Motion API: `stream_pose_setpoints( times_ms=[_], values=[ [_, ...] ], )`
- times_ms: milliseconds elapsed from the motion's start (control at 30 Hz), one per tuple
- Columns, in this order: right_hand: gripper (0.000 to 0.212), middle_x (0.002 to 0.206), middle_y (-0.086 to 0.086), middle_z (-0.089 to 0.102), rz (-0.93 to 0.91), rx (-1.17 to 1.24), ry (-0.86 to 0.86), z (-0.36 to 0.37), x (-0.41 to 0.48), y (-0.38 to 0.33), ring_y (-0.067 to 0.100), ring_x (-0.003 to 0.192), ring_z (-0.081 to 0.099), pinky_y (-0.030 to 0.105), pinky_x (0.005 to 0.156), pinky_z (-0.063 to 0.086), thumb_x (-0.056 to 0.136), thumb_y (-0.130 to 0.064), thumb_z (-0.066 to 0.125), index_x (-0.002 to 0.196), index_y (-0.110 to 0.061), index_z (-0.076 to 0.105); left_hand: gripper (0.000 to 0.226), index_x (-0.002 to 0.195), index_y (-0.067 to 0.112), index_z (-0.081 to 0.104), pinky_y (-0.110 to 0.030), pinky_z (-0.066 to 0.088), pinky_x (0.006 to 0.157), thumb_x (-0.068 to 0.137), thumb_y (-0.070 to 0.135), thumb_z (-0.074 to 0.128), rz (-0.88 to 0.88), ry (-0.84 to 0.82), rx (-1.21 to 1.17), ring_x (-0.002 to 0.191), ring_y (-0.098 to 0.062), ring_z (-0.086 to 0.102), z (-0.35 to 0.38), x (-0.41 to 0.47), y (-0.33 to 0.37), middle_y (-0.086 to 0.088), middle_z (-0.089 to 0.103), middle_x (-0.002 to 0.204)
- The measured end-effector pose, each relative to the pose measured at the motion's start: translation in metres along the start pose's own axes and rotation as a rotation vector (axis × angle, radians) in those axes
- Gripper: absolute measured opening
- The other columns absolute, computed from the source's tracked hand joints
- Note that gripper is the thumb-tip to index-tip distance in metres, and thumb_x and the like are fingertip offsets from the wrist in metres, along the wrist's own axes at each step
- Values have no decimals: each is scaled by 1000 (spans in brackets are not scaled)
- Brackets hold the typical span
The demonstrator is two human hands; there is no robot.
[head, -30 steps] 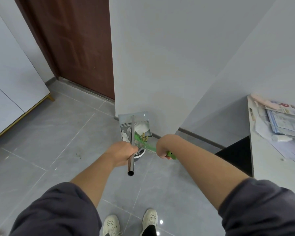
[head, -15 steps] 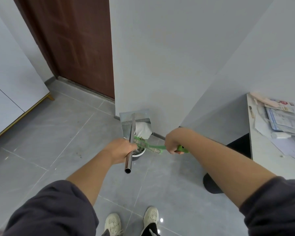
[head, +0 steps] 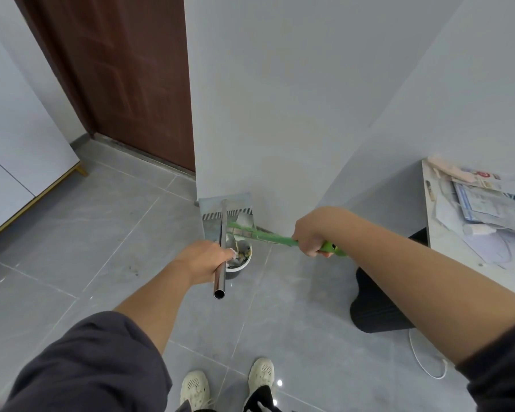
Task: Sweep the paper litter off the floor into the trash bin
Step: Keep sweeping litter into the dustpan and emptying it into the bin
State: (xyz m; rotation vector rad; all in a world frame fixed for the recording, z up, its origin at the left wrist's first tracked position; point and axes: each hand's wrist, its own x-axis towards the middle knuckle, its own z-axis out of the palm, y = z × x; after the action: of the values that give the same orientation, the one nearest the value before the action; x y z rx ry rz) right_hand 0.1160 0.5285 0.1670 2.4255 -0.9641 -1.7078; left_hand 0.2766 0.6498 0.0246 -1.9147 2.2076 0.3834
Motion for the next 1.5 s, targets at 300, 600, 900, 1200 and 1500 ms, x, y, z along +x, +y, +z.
stream_pose_setpoints(
  times_ms=[300, 600, 900, 1200, 1500],
  values=[
    [28, 99, 10, 60, 3, 9, 98, 12, 28, -26, 24, 77, 56, 26, 58, 44, 87, -2, 53, 112, 0, 64, 18, 105, 16, 59, -29, 35, 63, 91, 14, 48, -2, 40, -16, 88, -33, 62, 4, -8, 1, -12, 68, 95],
    [39, 93, 6, 53, -38, 83, 55, 27, 45, -48, 25, 87, 54, 36, 91, 50, 88, -2, 50, 127, -2, 56, 21, 104, 14, 59, -34, 44, 68, 87, 12, 47, -41, 11, -15, 89, -36, 64, 20, -12, -2, -12, 69, 96],
    [47, 129, 9, 58, -20, 185, 89, 39, 48, -45, 26, 115, 59, 36, 95, 47, 94, -7, 42, 141, -4, 39, 28, 110, 14, 58, -35, 48, 72, 84, 10, 46, -43, 49, 2, 90, -34, 63, 34, -8, 2, -11, 67, 99],
    [42, 72, 4, 47, 21, 210, 48, 47, 63, -47, 25, 85, 54, 33, 85, 50, 87, -3, 46, 128, -4, 53, 26, 113, 11, 54, -37, 48, 72, 89, 11, 46, -80, 77, -42, 93, -34, 62, 31, -2, 7, -13, 64, 102],
    [17, 63, 7, 54, -1, 415, 24, 35, 65, -26, 22, 61, 53, 29, 68, 45, 90, -4, 42, 78, 1, 54, 31, 119, 18, 62, -36, 51, 72, 91, 14, 51, -188, 267, -240, 88, -36, 66, 19, -6, -14, -13, 69, 97]
  ],
)
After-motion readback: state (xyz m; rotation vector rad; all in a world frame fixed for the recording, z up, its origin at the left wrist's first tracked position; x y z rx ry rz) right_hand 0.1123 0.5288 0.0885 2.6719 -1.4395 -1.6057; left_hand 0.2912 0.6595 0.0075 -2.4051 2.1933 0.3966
